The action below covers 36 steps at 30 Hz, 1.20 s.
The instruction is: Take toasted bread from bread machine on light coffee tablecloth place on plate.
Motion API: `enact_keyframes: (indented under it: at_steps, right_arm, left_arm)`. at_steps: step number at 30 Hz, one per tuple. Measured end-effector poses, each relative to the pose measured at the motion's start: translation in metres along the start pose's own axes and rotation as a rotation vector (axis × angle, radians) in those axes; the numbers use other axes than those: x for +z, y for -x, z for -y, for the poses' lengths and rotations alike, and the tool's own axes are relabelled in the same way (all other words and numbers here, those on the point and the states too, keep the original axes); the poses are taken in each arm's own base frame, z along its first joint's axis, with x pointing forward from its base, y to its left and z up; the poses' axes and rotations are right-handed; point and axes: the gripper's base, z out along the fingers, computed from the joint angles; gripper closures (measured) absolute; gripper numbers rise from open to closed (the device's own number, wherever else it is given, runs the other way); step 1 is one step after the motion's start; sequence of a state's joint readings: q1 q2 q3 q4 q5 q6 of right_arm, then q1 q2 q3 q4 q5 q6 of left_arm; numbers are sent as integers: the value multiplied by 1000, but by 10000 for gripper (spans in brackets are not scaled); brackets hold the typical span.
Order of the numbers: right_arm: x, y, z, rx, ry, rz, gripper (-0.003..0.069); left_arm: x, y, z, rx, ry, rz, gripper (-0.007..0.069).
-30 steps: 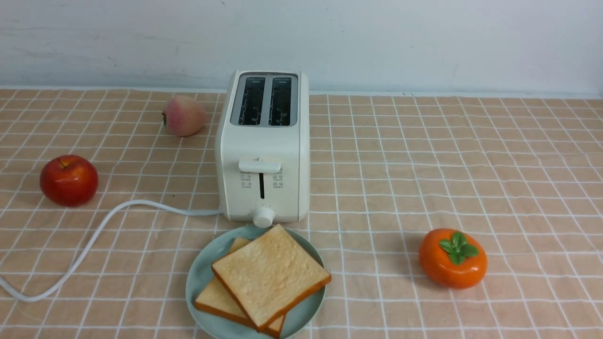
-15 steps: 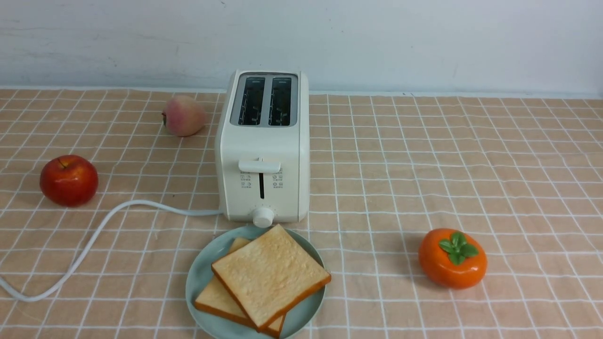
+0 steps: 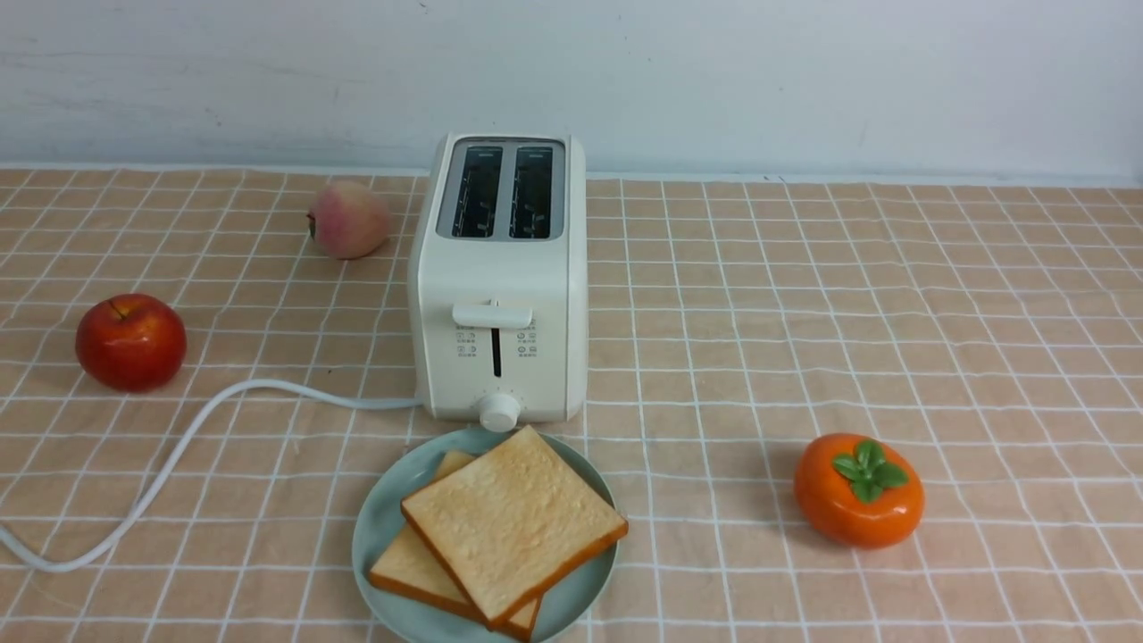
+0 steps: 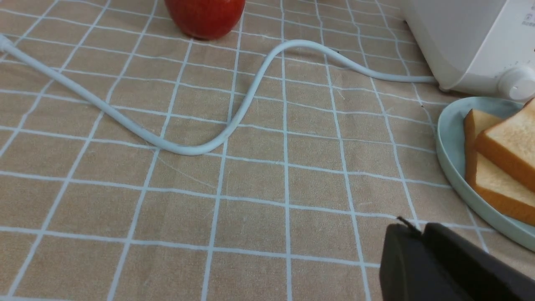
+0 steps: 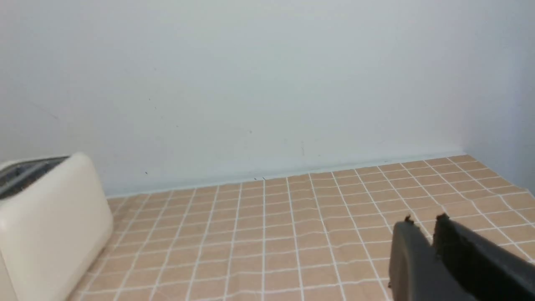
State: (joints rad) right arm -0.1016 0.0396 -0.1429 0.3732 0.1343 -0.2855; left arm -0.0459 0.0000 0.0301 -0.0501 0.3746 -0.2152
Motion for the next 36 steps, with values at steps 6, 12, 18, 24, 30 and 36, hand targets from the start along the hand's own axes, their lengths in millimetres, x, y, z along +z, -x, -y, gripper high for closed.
enact_keyframes:
  at_steps: [6,12,18,24,30,36]
  right_arm:
    - [-1,-43,2,-109,29,-146,565]
    - [-4,-73,0,-50,98,-341,559]
    - [-5,-74,1,-42,95,-364,555]
    - [-5,-74,1,-51,92,-368,554]
    - [-5,-74,1,-53,92,-369,550]
    - [-5,-74,1,-55,92,-370,544]
  left_arm:
    - [0,0,0,0,0,0,571]
    - [0,0,0,1,1,-1,568]
    - [0,0,0,1,1,-1,564]
    - [0,0,0,1,1,-2,554]
    - [0,0,0,1,1,-2,551]
    - [0,0,0,1,1,-2,550]
